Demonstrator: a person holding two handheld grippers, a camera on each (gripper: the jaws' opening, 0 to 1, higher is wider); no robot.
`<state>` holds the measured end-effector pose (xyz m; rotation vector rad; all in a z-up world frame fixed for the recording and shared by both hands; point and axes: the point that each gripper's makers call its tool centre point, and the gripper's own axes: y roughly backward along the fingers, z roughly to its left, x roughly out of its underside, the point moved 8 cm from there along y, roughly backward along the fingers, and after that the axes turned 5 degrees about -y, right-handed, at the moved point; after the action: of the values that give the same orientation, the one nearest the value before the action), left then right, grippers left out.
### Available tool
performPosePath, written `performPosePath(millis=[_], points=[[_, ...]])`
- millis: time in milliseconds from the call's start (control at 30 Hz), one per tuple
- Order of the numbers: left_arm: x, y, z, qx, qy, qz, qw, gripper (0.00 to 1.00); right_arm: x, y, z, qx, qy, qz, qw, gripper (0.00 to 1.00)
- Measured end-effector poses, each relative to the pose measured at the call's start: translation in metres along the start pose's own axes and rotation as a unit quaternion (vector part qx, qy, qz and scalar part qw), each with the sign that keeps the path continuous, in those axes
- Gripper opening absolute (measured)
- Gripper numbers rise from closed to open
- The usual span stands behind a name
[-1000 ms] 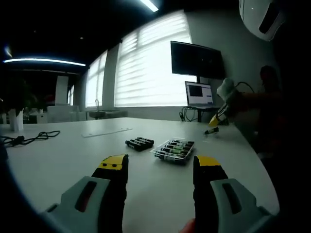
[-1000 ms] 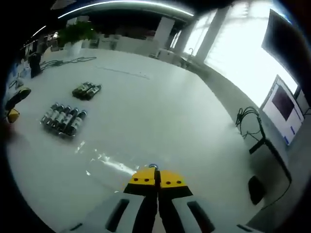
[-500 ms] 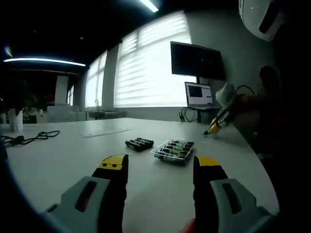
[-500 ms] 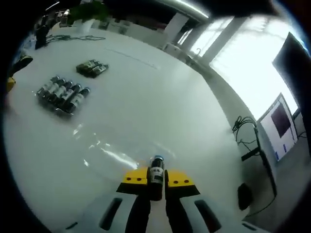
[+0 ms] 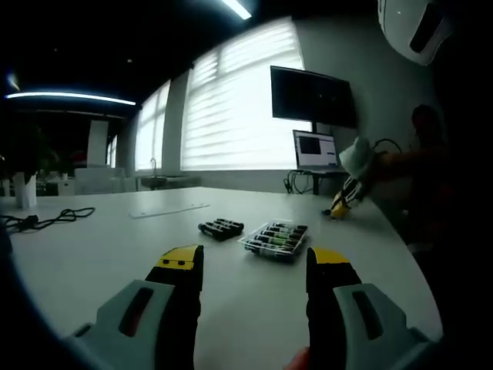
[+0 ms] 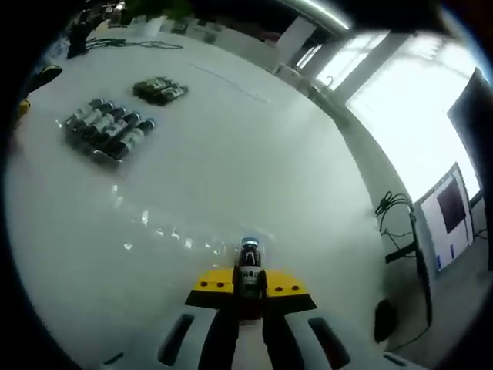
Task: Grip medicine bottles put into box
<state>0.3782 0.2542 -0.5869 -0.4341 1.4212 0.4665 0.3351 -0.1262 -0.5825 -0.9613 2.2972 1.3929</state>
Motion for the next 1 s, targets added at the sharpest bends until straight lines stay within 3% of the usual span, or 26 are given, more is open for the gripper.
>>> performPosePath(millis=[300, 467, 567, 733, 867, 1000], points=[[0.0, -0.001, 0.0, 0.002, 0.001, 0.001, 1.0, 0.46, -0.003, 0.005, -0.008, 0.001, -0.053, -0.016, 0.9984, 0.06], [0.0, -0.001, 0.0, 0.002, 0.001, 0.002, 1.0, 0.46, -0.001, 0.005, -0.013, 0.008, -0.081, -0.008, 0.9967, 0.06], [0.001, -0.001, 0.0, 0.001, 0.0, 0.002, 1.0, 0.46, -0.002, 0.006, -0.021, 0.023, -0.109, -0.01, 0.9938, 0.0], [0.0, 0.0, 0.0, 0.001, 0.0, 0.001, 1.0, 0.46, -0.003, 0.005, -0.026, 0.021, -0.098, -0.019, 0.9948, 0.0], [0.0, 0.0, 0.0, 0.0, 0.001, 0.001, 1.0, 0.46, -0.003, 0.008, -0.037, -0.001, -0.176, -0.048, 0.9832, 0.0], [0.0, 0.0, 0.0, 0.001, 0.001, 0.0, 1.0, 0.46, -0.003, 0.01, -0.04, -0.014, -0.196, -0.061, 0.9786, 0.0]])
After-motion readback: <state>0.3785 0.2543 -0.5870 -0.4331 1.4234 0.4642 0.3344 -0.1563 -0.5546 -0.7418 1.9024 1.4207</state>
